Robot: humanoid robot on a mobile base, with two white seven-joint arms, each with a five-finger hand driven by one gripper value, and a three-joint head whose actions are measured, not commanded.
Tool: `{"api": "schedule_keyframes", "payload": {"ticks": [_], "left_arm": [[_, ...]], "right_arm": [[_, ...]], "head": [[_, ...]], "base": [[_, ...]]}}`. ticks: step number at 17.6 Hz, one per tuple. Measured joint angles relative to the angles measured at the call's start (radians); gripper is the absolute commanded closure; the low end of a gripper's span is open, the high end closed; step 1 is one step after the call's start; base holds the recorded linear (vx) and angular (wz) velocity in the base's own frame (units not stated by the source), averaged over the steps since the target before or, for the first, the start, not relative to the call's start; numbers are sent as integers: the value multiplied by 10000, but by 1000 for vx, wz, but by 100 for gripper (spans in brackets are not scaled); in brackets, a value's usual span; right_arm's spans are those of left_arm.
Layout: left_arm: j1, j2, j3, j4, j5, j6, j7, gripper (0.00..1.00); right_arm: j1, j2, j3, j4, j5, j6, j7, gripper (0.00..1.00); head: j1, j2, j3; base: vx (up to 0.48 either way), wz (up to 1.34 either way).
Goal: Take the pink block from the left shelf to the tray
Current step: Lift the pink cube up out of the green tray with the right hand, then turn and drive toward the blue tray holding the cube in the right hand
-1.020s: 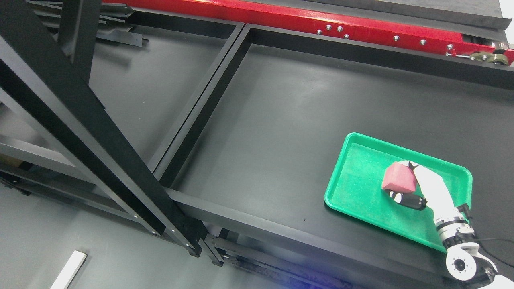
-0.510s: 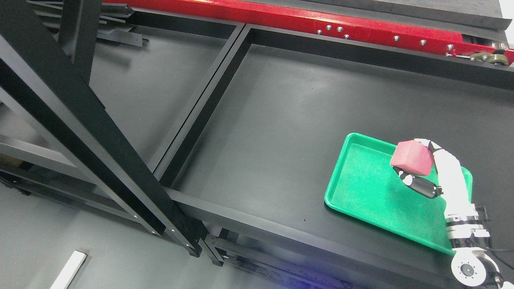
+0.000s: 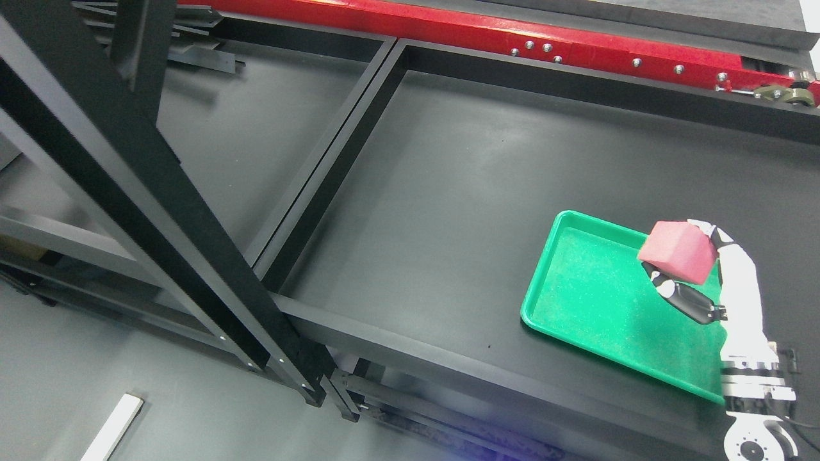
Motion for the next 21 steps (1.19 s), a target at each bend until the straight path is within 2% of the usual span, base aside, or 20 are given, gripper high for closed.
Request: {"api": "schedule_keyframes", "payload": {"ticks": [10,21], "left_arm": [[1,0,0,0,0,0,0,0],[2,0,0,1,0,0,0,0]], "right_arm": [[319,225,-264,-633,-287,-47,-8,96],[372,324,-359,-905,-329,-48,-1,96]], "head": [[0,0,0],[0,2,0]], "base": [[-110,264],[-151,723]]}}
